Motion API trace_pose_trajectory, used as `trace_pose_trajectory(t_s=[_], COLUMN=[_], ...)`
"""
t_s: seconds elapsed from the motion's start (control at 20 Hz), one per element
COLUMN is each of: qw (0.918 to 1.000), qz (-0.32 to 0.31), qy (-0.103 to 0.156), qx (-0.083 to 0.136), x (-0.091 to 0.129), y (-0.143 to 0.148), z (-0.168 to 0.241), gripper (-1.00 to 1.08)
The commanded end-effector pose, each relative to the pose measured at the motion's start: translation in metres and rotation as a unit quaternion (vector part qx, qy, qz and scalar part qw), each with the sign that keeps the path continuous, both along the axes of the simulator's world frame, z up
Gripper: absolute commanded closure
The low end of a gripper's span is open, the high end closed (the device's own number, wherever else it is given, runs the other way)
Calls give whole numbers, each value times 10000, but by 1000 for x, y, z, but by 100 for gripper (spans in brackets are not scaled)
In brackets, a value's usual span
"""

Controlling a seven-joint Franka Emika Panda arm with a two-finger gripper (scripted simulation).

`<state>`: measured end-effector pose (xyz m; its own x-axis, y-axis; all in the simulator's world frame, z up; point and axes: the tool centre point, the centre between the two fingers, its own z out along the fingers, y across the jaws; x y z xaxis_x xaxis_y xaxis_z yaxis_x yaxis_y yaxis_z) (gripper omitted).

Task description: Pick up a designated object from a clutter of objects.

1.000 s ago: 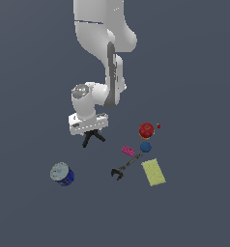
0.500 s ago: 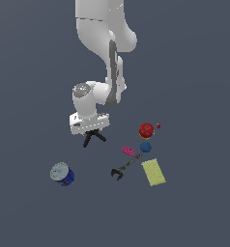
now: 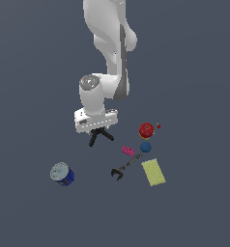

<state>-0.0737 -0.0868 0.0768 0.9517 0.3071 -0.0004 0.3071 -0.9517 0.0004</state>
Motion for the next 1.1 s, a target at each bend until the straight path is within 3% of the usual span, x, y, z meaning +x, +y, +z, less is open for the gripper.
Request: trace_pose_trajectory(t_s=[0.0, 1.05], qw=[10000, 10000], qz=[0, 4], qy=[-8, -5], qx=[-8, -15], x=[9, 92], y=[15, 165], z=[19, 198], gripper=[108, 108])
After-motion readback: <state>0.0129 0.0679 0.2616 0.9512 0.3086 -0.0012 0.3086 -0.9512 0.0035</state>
